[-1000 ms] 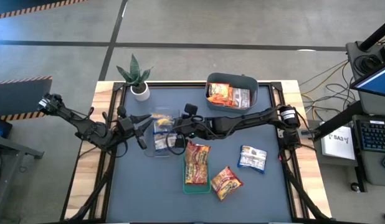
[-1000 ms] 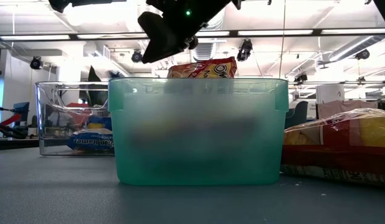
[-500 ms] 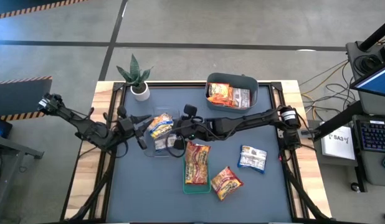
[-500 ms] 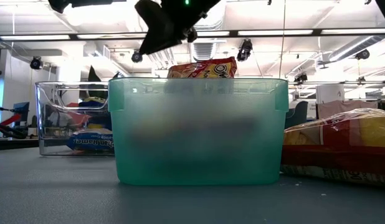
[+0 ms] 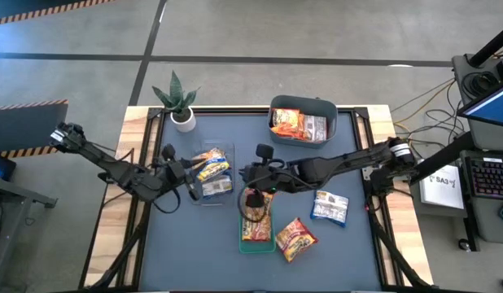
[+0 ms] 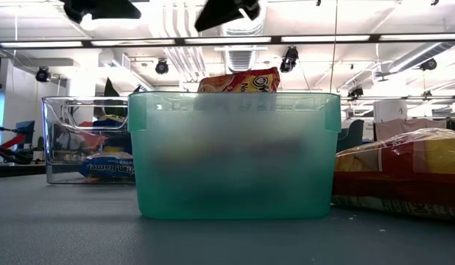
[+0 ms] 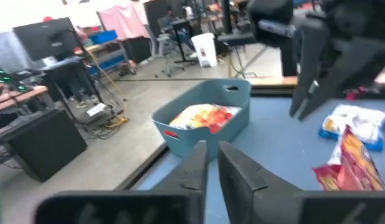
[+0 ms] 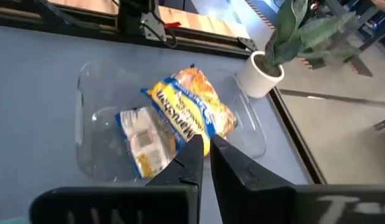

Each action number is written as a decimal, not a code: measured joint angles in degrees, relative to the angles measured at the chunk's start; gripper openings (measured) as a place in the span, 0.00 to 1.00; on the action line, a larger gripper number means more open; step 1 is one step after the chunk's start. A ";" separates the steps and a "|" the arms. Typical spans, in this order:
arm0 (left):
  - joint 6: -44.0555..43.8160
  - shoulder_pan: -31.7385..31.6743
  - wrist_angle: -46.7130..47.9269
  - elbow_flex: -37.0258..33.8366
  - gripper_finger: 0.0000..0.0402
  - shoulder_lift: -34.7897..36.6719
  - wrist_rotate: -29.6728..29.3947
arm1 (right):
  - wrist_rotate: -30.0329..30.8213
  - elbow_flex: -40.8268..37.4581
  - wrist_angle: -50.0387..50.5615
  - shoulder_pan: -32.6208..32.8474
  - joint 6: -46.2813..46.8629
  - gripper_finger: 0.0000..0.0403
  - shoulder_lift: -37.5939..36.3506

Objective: Sort Maruchan noodles
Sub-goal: Put the blue noodle pack into the transparent bin

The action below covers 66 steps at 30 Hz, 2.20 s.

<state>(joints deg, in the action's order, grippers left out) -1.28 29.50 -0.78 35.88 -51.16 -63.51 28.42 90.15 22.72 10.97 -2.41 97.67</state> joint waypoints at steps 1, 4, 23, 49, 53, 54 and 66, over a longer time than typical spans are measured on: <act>-0.38 -0.43 0.10 0.00 0.03 -0.65 0.95 | 0.00 -1.49 0.00 0.31 0.55 0.04 -1.04; -1.78 -2.63 -0.26 0.00 0.01 -2.10 3.48 | -0.04 -5.74 -0.89 1.15 1.91 0.02 -3.96; -27.09 -17.27 16.09 2.97 0.00 -10.43 25.47 | -5.03 -41.90 -27.30 2.63 -3.82 0.02 -30.66; -38.32 -19.61 57.59 19.54 0.00 -26.34 31.34 | -7.62 -48.96 -28.77 2.11 -12.83 0.02 -41.95; -38.32 -21.61 57.67 19.54 0.00 -26.37 32.87 | -7.58 -49.70 -28.79 2.09 -12.83 0.02 -41.95; -38.32 -22.09 57.70 19.54 0.00 -26.37 32.97 | -7.57 -49.88 -28.78 2.09 -12.82 0.02 -41.95; -35.11 -27.78 57.85 18.93 0.00 -26.37 35.91 | -7.49 -50.21 -28.79 2.04 -13.31 0.02 -41.97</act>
<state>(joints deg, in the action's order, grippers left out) -36.39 1.72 57.07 54.80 -77.54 -27.60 20.93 39.94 -6.08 13.02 -15.73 55.70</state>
